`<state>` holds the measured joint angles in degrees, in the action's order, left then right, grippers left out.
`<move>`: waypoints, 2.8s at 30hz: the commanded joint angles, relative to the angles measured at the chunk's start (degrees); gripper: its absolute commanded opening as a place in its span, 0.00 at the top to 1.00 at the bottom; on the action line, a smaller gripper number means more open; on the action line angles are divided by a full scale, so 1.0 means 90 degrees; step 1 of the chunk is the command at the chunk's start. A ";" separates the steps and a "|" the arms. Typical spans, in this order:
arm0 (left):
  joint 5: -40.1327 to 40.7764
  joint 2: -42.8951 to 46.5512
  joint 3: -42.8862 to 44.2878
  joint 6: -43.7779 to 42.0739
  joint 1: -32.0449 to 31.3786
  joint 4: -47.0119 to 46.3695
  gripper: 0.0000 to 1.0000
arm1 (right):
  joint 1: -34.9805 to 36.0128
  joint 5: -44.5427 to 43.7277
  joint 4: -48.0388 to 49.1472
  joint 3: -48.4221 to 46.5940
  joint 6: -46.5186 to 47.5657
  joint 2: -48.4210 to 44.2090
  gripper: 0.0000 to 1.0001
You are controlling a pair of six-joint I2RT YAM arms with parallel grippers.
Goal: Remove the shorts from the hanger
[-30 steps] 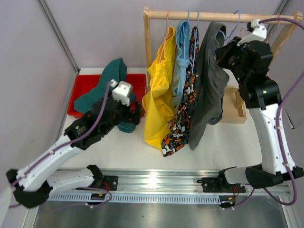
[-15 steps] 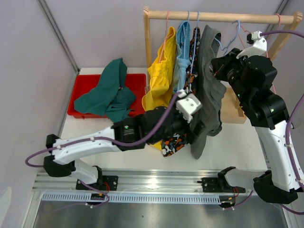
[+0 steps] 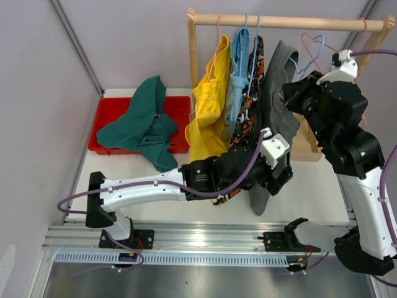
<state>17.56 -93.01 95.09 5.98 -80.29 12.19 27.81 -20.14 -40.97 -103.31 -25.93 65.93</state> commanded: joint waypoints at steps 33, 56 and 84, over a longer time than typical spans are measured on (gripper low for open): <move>0.2434 0.0921 -0.2821 0.0782 -0.2671 -0.1167 1.00 | -0.1499 0.0841 -0.0242 -0.1734 -0.0019 0.0643 1.00; 0.3851 -0.0007 -0.1621 0.0470 -0.3268 -0.0513 1.00 | -0.2016 0.1661 -0.1461 -0.1843 -0.0243 0.0283 1.00; 0.2355 -0.1053 0.2462 0.0040 0.0259 0.1283 1.00 | -0.1850 0.2326 -0.4324 -0.0329 -0.0283 -0.1622 1.00</move>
<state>36.01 -111.09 110.32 10.46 -77.14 30.28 10.74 0.19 -74.11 -110.19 -29.78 53.98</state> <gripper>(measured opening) 0.057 0.050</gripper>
